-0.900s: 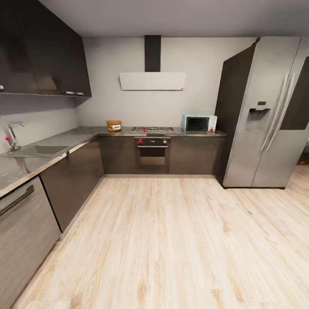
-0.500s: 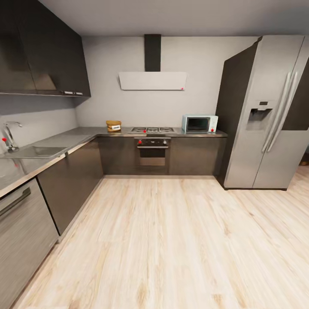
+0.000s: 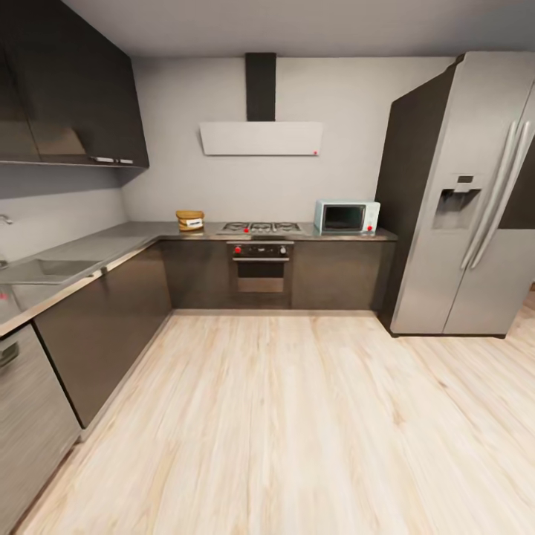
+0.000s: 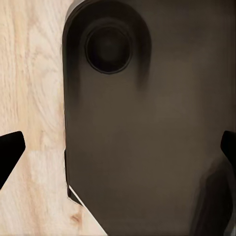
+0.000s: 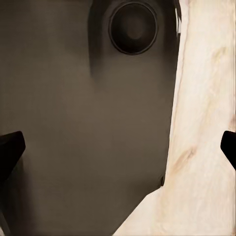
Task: In the kitchen, take the popcorn bag from the countertop, put it into the microwave, and heat it until the popcorn is cooked so the cooked popcorn ends up inside the bag.
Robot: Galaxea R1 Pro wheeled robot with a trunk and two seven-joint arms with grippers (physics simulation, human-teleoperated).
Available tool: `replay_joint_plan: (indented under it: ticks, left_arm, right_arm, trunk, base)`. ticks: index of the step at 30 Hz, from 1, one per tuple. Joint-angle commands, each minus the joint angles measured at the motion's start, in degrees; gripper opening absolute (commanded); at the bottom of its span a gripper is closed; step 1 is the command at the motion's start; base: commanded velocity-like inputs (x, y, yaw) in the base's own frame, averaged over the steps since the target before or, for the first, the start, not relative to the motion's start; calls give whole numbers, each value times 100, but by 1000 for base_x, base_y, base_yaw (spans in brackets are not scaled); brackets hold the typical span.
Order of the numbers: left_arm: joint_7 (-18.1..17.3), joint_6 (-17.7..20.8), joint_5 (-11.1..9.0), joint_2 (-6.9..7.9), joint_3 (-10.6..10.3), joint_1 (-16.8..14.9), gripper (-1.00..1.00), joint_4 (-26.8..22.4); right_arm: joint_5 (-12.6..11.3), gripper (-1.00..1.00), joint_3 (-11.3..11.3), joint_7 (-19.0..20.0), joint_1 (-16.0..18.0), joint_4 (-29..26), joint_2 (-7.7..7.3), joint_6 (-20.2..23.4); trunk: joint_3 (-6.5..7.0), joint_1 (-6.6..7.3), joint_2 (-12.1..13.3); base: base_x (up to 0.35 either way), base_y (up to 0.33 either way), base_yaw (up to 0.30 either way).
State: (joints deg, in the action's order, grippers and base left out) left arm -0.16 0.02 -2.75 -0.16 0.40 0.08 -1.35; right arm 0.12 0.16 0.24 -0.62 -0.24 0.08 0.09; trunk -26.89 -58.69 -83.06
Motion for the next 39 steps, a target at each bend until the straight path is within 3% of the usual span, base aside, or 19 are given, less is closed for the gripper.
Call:
replay_joint_plan:
  ticks: [1,14,21,39]
  left_arm:
    - [-2,7,-31,0,3,1,100,-6]
    - [42,23,-37,-2,6,1,100,-6]
    - [51,50,-423,-2,-4,1,100,-6]
    - [51,51,-445,-2,-1,1,100,-6]
  right_arm:
    - [6,100,1,3,0,-3,0,0]
    - [6,100,9,1,0,-3,-16,0]
    - [17,100,19,-4,0,-3,-15,0]
    - [-30,100,1,-5,0,-3,-9,0]
  trunk:
    - [-4,-3,-2]
    - [-4,-3,-2]
    - [-4,-3,-2]
    - [-4,-3,-2]
  base:
    - [322,-146,0]
    - [322,-147,0]
    - [322,-150,0]
    - [322,-153,0]
